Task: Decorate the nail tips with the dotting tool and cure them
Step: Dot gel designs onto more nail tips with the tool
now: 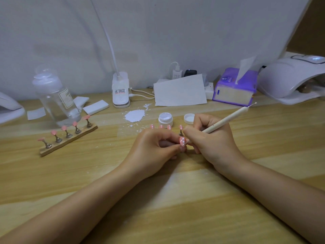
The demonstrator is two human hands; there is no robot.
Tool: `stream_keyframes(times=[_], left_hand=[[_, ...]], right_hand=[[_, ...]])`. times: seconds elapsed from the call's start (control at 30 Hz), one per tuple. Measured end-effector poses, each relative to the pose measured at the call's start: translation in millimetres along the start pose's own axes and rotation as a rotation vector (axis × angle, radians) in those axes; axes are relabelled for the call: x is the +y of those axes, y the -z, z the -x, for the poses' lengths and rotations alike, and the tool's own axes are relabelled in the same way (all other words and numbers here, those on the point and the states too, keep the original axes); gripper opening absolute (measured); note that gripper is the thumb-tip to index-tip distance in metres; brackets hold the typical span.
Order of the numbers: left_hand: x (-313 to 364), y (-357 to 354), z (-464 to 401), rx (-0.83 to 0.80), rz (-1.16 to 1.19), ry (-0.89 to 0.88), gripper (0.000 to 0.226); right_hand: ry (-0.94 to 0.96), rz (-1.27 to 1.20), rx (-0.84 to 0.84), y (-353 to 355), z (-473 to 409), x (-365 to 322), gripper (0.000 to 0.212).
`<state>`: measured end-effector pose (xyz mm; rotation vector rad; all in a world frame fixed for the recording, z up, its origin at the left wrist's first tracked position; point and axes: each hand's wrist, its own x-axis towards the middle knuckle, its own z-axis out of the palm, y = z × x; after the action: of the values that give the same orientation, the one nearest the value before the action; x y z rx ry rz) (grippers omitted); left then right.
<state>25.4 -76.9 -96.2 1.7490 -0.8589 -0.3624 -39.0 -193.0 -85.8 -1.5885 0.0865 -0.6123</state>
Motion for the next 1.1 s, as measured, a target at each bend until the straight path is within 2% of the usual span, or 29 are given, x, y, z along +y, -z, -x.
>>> stream_keyframes(times=[0.33,0.53,0.67,0.8,0.97,1.1], left_hand=[[0.8,-0.5,0.2,0.01,0.017,0.001,0.017],[0.9,-0.1,0.6,0.017,0.043,0.076,0.014],[5.0,1.2,2.0,0.001,0.129,0.089,0.017],[7.7,1.4,2.8,0.026,0.197,0.074,0.025],[8.4,1.0,3.4,0.013,0.201,0.058,0.02],[7.8,0.8,3.3,0.017,0.197,0.053,0.019]], right_hand=[[-0.012,-0.028,0.029,-0.2,0.3,-1.3,0.044],[-0.012,-0.163,0.162,2.3,-4.4,1.8,0.041],[0.004,-0.129,0.057,6.1,-4.9,4.6,0.028],[0.008,-0.138,-0.029,7.6,-4.0,4.8,0.031],[0.037,-0.075,0.022,6.7,-4.7,6.8,0.041],[0.023,-0.067,0.025,7.9,-5.2,8.3,0.041]])
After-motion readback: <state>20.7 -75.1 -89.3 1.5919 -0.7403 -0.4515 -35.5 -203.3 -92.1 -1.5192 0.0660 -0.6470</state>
